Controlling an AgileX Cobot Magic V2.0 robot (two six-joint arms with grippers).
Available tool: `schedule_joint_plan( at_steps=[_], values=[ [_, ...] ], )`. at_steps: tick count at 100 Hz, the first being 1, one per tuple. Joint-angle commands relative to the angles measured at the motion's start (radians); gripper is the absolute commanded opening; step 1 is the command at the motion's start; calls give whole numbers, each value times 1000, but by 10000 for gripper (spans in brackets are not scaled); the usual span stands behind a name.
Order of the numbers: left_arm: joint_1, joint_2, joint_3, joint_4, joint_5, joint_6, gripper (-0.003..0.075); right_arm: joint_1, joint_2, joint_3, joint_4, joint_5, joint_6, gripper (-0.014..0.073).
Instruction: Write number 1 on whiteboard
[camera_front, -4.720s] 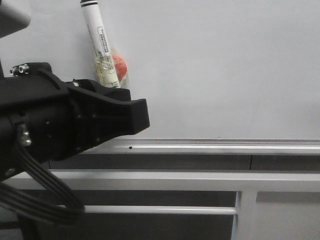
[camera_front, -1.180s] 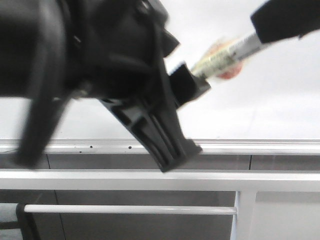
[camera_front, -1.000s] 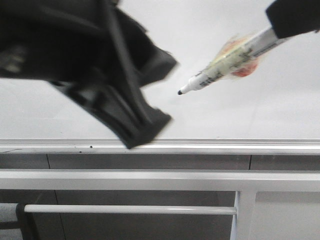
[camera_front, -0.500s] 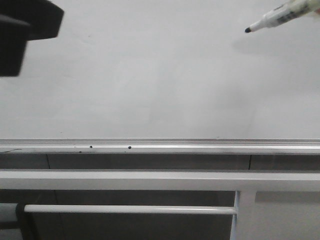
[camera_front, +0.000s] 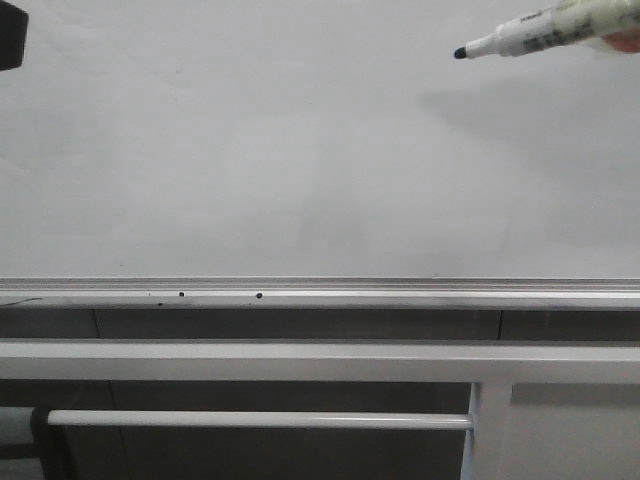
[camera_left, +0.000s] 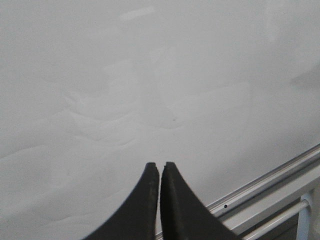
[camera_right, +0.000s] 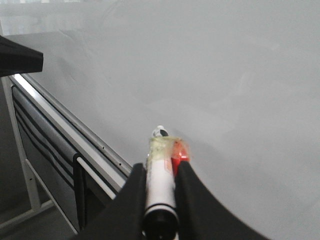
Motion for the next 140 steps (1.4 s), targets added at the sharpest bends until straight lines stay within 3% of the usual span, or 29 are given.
schedule_joint_plan(
  at_steps=[1, 39, 105, 140],
  values=[
    [-7, -13, -20, 51, -63, -14, -20, -5, 44, -26, -21, -87, 1, -64],
    [-7, -13, -20, 51, -79, -14, -20, -5, 99, -26, 48, -149, 1, -58],
    [-7, -13, -20, 51, -79, -14, -20, -6, 99, -26, 31, -129, 1, -39],
    [-7, -13, -20, 51, -79, -14, -20, -155, 99, -28, 33, -173, 1, -42]
  ],
)
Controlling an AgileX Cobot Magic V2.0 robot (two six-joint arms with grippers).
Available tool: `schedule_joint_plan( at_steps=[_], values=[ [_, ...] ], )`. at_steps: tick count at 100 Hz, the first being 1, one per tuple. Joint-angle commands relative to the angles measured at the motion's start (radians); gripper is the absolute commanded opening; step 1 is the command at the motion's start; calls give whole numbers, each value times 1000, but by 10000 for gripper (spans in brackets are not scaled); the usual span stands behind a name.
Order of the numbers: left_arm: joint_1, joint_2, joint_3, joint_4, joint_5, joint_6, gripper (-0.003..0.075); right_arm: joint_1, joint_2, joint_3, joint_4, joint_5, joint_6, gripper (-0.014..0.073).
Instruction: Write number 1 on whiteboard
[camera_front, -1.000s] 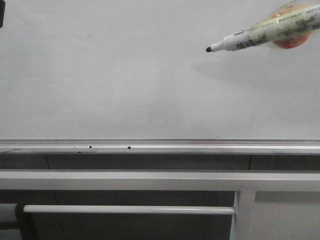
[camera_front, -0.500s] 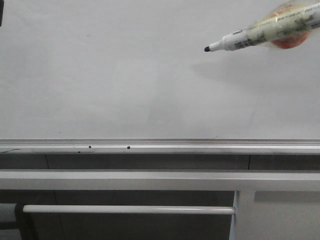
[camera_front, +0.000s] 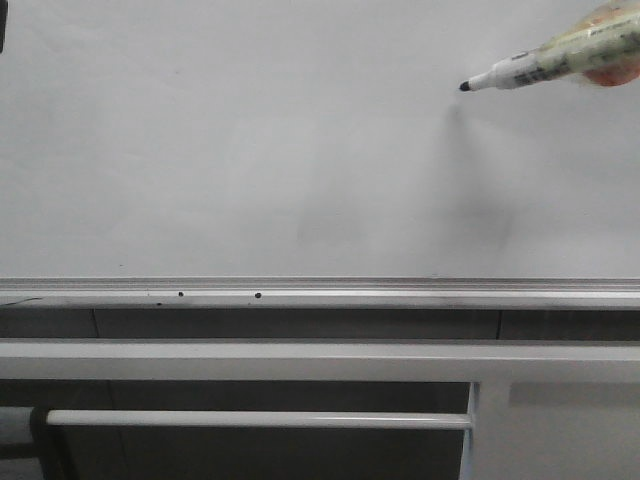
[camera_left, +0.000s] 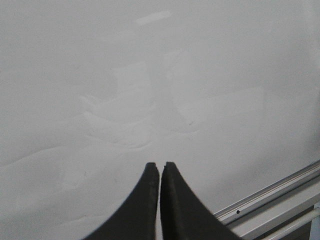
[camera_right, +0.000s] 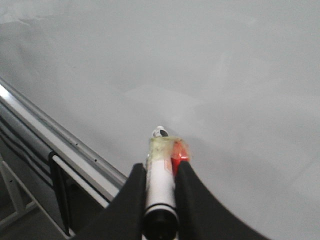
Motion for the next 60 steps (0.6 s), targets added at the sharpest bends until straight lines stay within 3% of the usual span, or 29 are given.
schedule_joint_plan(
  at_steps=[1, 60],
  values=[
    [-7, -11, -20, 53, -41, -11, -20, -23, 10, -29, -13, -110, 1, -42],
    [-7, -11, -20, 53, -41, -11, -20, -23, 73, -27, -17, -45, 1, -43]
  ],
)
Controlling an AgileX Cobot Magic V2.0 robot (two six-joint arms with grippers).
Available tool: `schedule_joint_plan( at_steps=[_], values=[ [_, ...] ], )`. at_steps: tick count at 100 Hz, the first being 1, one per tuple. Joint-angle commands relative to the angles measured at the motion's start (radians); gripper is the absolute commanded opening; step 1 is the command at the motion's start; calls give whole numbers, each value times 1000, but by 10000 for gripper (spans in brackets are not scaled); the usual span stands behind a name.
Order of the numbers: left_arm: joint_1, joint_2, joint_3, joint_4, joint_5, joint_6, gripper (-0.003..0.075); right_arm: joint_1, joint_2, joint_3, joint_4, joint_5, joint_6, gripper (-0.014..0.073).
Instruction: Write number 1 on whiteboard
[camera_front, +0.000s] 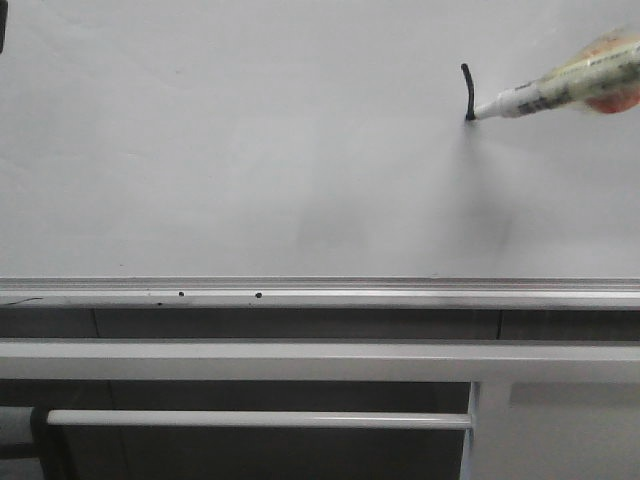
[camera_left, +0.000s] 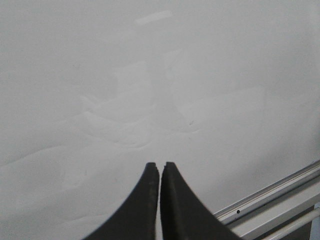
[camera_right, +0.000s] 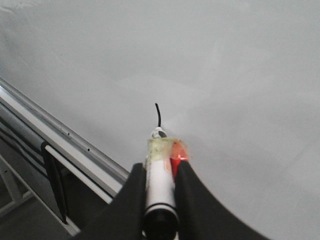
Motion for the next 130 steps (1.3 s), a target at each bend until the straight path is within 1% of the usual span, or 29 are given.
schedule_joint_plan(
  at_steps=[1, 34, 52, 62, 68, 73, 78, 86, 95, 100, 105, 110, 115, 117, 122, 127, 130],
  values=[
    [-7, -11, -20, 53, -41, -11, -20, -5, 42, -27, -17, -69, 0, -43],
    [-7, -11, -20, 53, -41, -11, -20, -5, 194, -27, -17, -128, 0, -42],
    [-7, -11, -20, 53, -41, -11, -20, -5, 197, -29, -13, -142, 0, -42],
    [-7, -11, -20, 53, -39, -11, -20, 2, 159, -39, 52, -119, 0, -43],
    [-7, -11, -20, 55, -16, -8, -20, 27, 117, -47, 85, -86, 0, -43],
    [-7, -11, -20, 69, 23, 4, -20, 60, 86, -54, 100, -30, 0, -43],
    [-7, -11, -20, 107, 84, 21, -20, 103, 62, -63, 103, 20, 0, -43],
    [-7, -9, -20, 212, 205, 70, -20, 189, 52, -78, 106, 89, 0, -43],
    [-7, 2, -20, 266, 259, 100, -8, 270, 64, -78, 106, 126, 0, -43],
    [-7, 7, -20, 264, 273, 115, 24, 307, 78, -84, 106, 145, 0, -43],
    [-7, 7, -20, 261, 292, 144, 79, 325, 100, -95, 106, 172, 0, -43],
    [-7, 7, -20, 261, 309, 171, 155, 327, 124, -111, 106, 198, 0, -43],
    [-7, 7, -20, 261, 314, 188, 266, 325, 152, -134, 106, 223, 0, -43],
    [-7, 7, -20, 261, 314, 188, 294, 323, 158, -145, 106, 227, 0, -43],
    [-7, 7, -20, 261, 306, 188, 394, 323, 183, -171, 104, 233, 0, -43],
    [-7, 7, -20, 261, 301, 194, 449, 323, 203, -200, 104, 236, 0, -43],
    [-7, 7, -20, 261, 301, 209, 463, 323, 215, -218, 104, 242, 0, -43]
  ],
)
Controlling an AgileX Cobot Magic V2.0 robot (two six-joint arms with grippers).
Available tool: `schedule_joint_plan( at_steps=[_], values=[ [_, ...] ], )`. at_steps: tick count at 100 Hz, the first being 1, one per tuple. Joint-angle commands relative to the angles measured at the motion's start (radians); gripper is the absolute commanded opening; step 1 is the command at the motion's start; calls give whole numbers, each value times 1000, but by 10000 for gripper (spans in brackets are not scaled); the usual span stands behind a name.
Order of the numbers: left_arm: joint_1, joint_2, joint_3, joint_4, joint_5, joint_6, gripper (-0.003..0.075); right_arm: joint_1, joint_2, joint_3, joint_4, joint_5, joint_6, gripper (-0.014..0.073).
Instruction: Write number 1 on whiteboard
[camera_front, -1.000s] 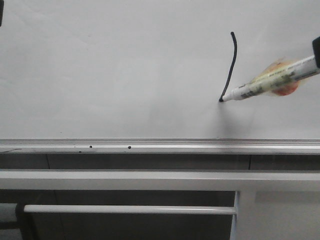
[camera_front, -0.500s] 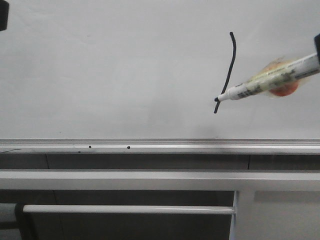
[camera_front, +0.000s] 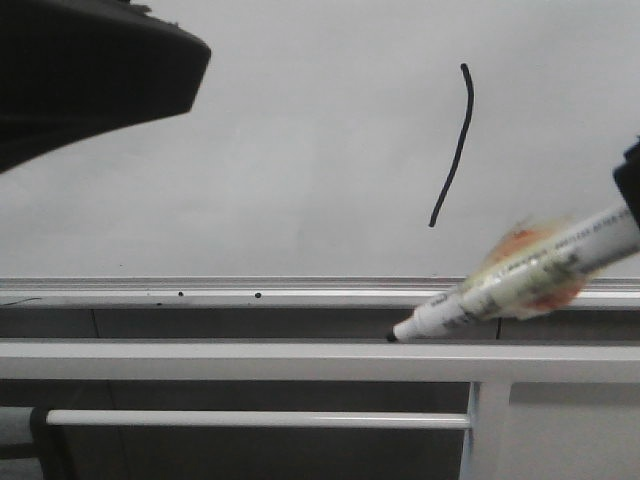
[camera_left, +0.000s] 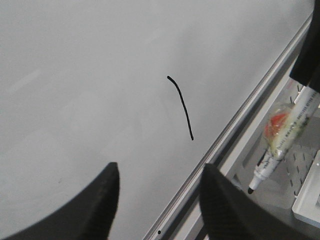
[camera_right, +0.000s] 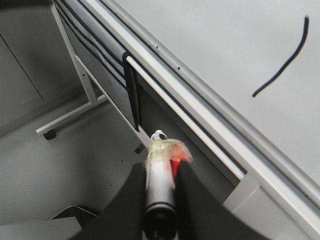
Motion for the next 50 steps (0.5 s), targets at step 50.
schedule_joint_plan(
  at_steps=[50],
  values=[
    [-7, 183, -24, 59, -55, 98, 419, 4, 188, -284, 6, 50, -4, -43]
  ],
)
